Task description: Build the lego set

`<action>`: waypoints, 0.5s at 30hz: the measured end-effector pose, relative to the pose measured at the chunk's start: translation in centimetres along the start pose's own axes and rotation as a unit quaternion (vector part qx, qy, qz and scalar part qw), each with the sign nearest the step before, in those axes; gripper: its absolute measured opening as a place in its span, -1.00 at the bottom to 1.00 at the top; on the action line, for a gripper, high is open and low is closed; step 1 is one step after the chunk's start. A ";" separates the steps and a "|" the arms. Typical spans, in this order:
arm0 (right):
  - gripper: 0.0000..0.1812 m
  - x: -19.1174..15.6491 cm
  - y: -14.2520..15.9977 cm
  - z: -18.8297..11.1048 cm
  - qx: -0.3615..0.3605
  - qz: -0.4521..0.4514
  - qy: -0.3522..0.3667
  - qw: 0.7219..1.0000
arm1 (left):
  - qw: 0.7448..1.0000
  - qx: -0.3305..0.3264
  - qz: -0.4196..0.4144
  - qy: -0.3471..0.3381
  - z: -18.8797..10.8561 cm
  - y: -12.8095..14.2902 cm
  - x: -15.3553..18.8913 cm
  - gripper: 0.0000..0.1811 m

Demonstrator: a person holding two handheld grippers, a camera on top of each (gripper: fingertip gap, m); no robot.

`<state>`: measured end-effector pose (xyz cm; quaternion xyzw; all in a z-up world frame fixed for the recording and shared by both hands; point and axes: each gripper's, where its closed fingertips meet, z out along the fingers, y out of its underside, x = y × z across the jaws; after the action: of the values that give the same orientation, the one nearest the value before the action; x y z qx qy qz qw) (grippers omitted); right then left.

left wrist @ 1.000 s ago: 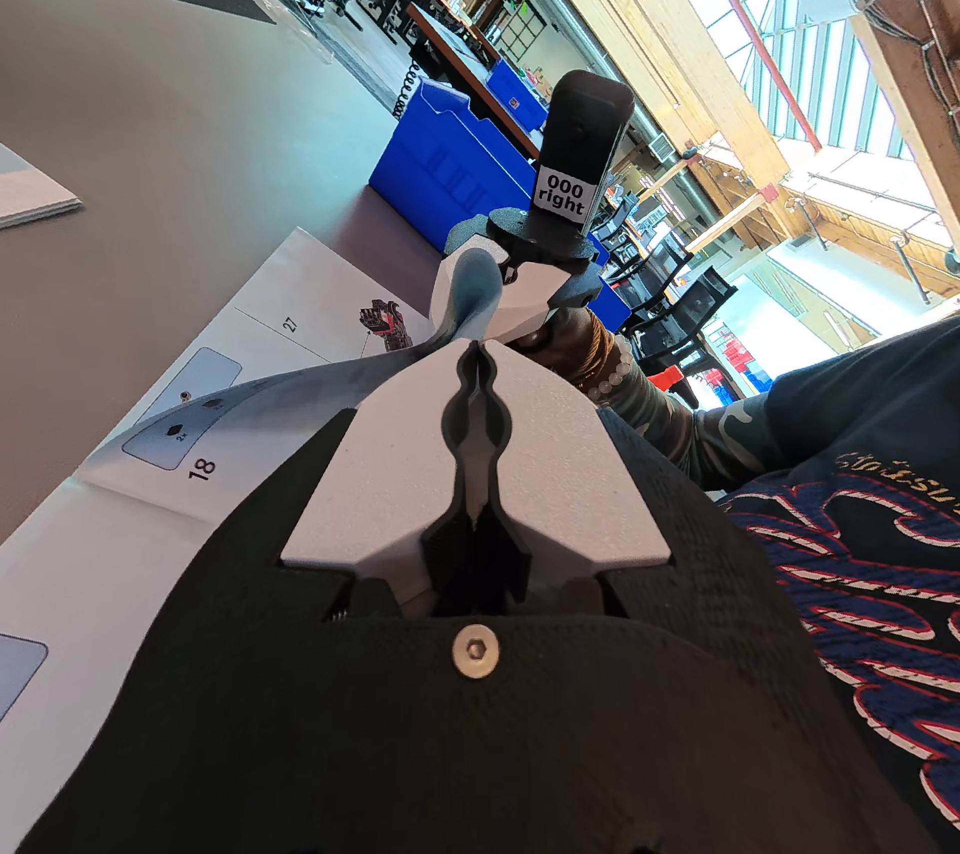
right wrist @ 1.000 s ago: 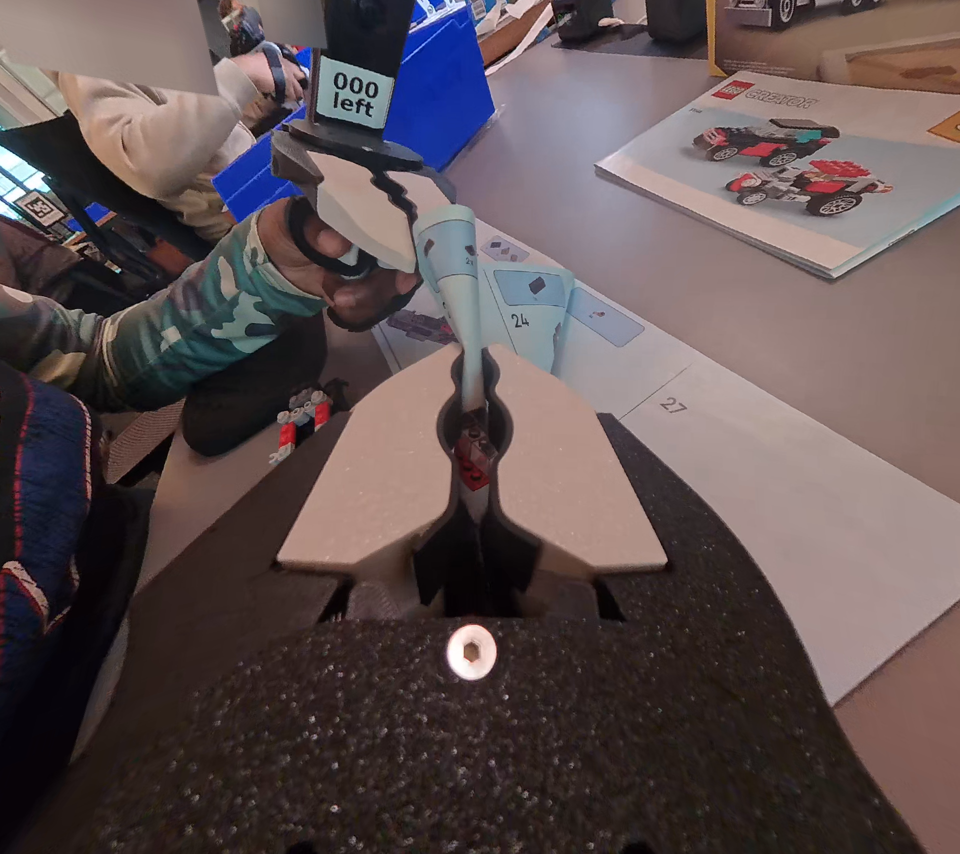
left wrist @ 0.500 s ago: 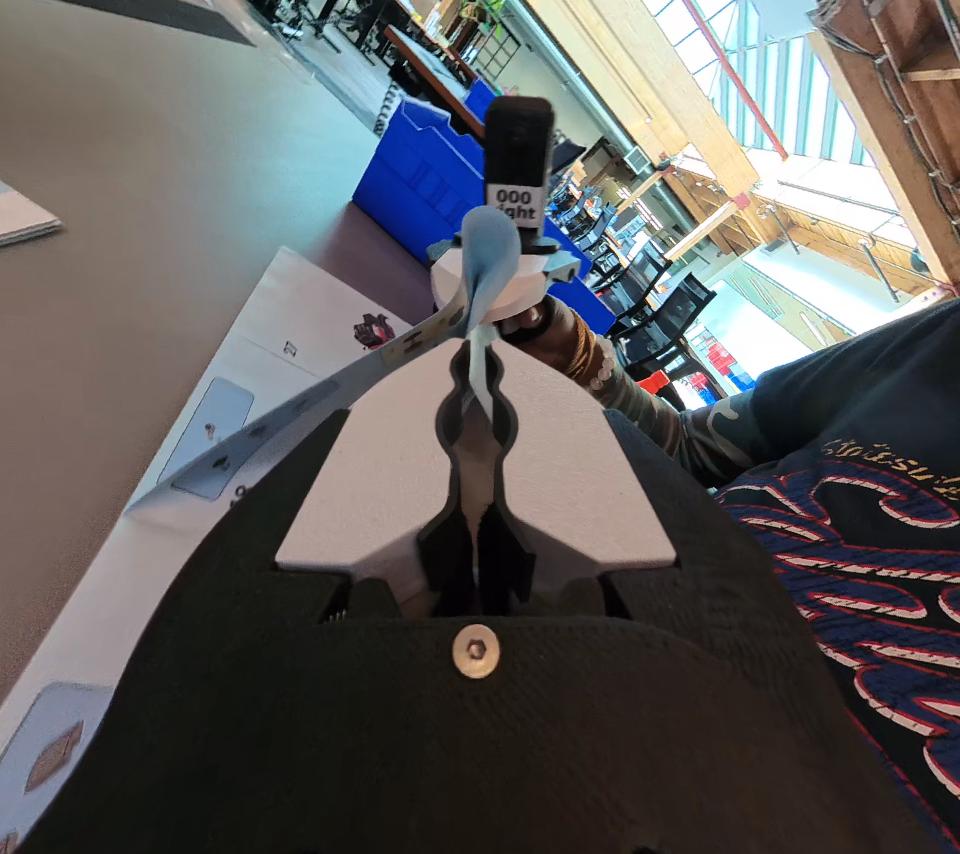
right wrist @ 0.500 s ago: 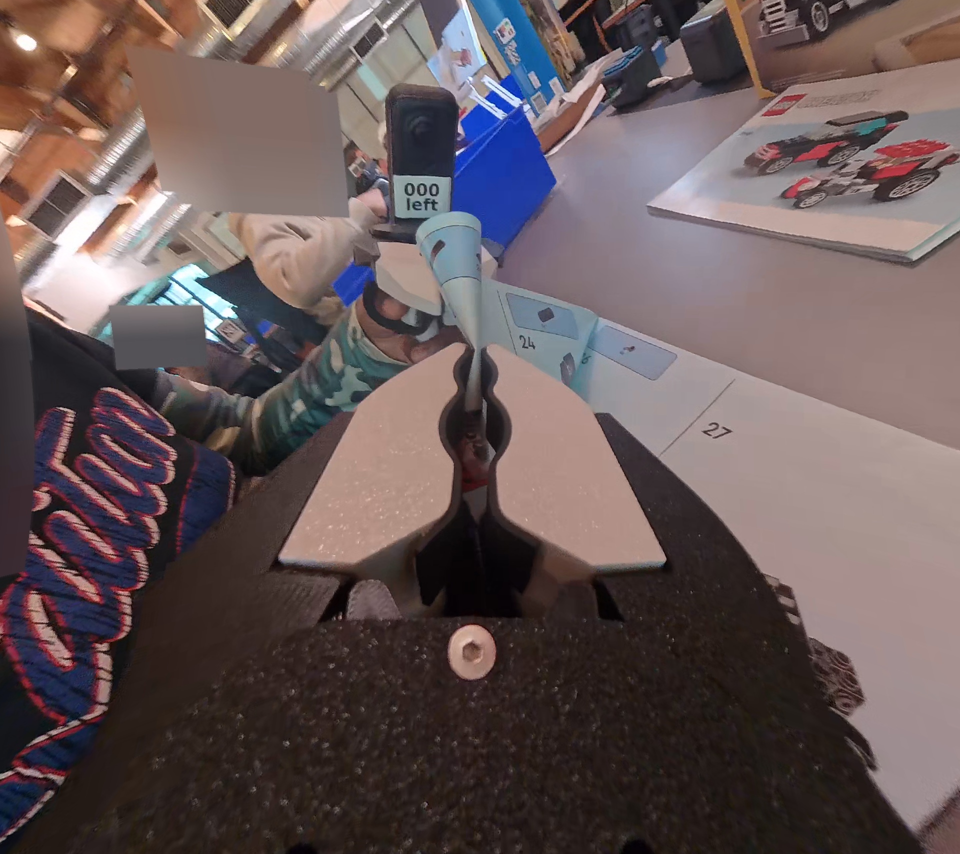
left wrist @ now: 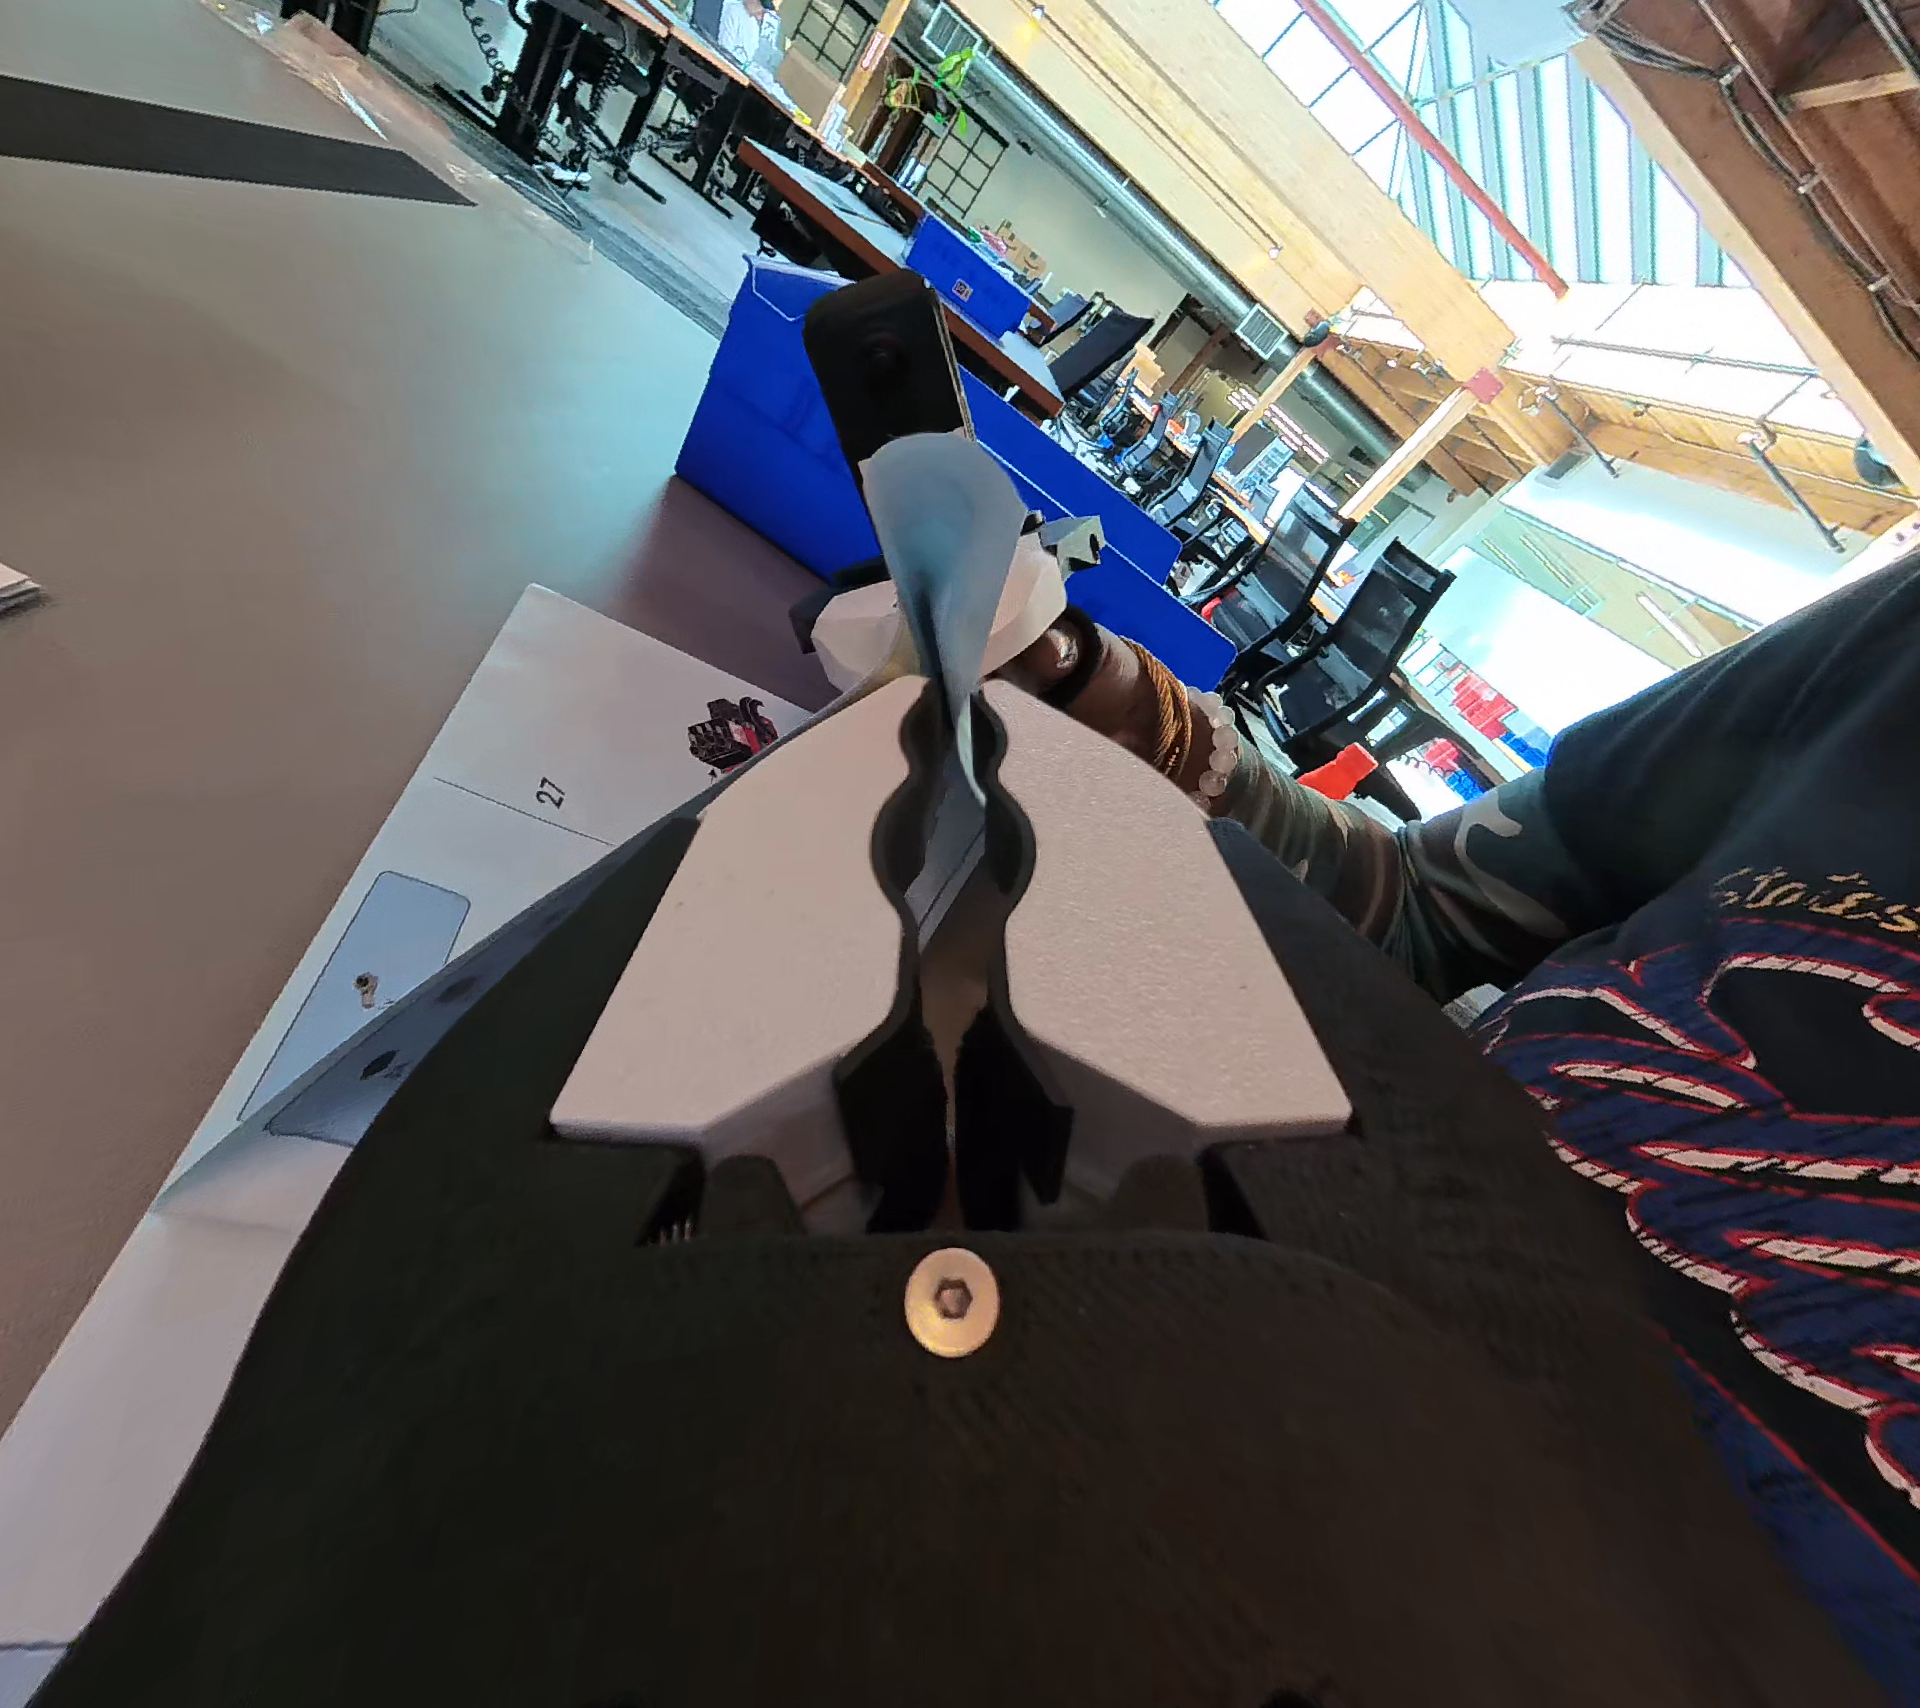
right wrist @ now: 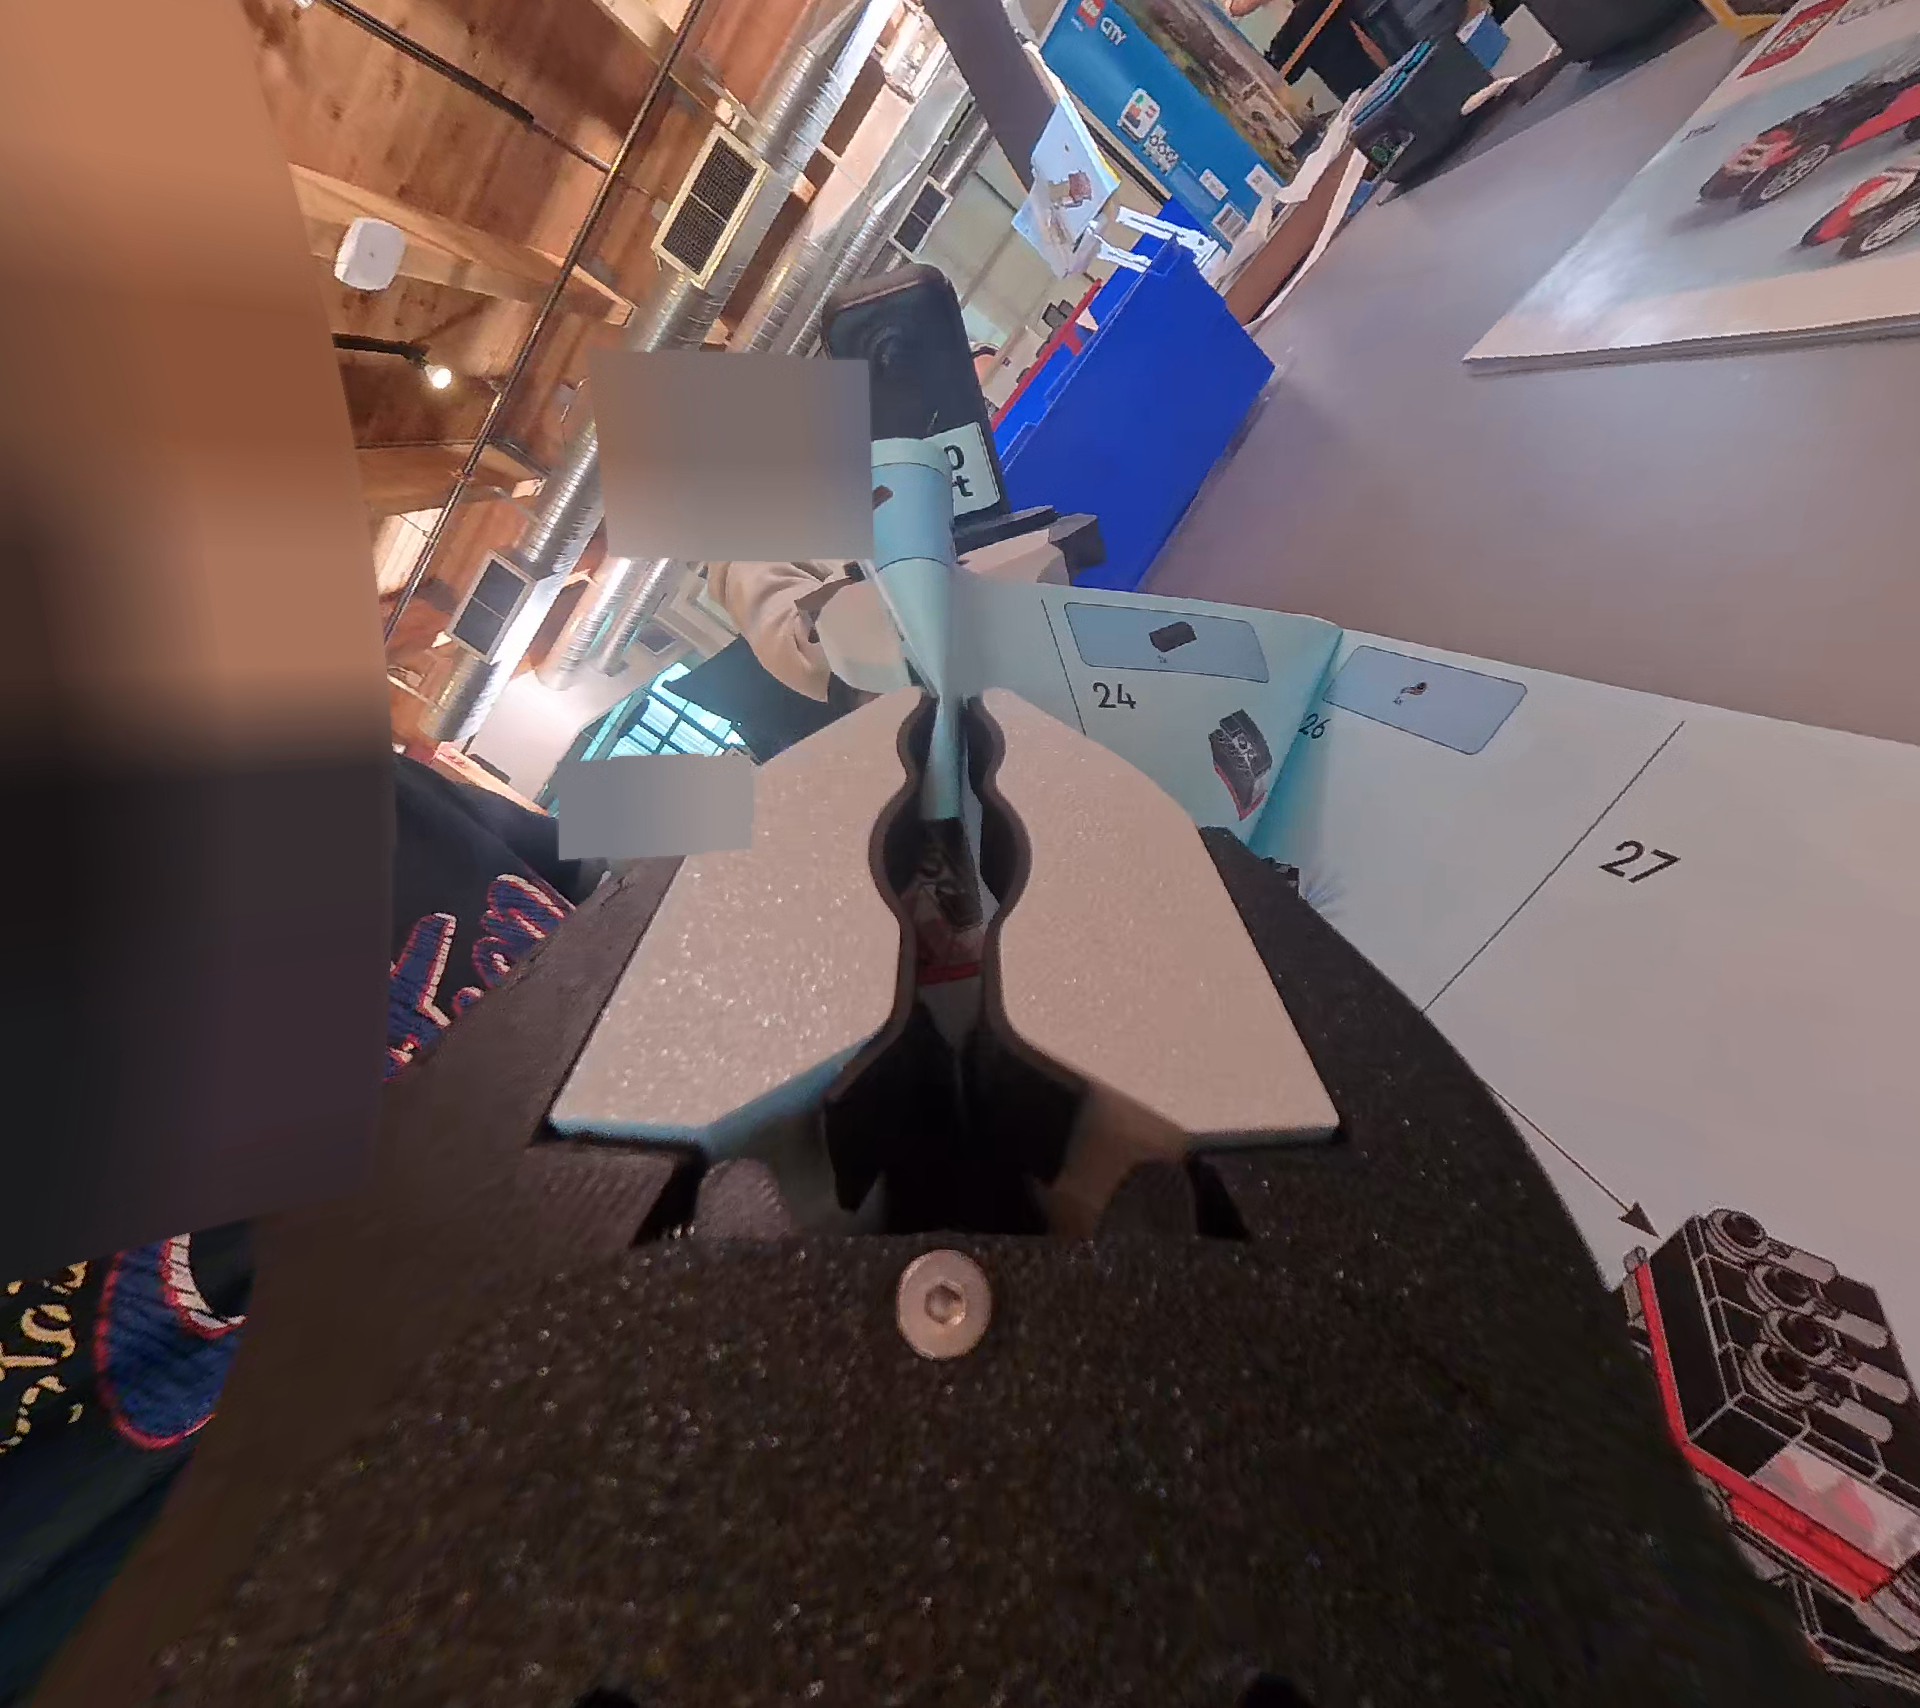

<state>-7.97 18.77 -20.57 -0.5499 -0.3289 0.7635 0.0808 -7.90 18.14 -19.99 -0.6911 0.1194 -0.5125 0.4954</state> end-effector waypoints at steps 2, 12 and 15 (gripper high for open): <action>-0.93 0.0 0.1 0.0 -0.003 0.001 -0.001 1.000 | 1.000 0.003 0.006 0.006 0.1 -0.1 0.3 -0.96; -0.93 -0.5 0.3 0.2 -0.009 0.012 -0.020 1.000 | 0.999 -0.002 0.015 0.029 0.1 0.1 1.1 -0.99; -0.92 -0.7 0.4 0.2 -0.011 0.018 -0.028 0.999 | 0.999 -0.003 0.014 0.039 0.0 0.1 1.3 -1.00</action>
<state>-7.83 17.99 -20.26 -0.5350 -0.3296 0.7762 0.0520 -7.23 17.20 -19.32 -0.6701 0.1499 -0.5320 0.4955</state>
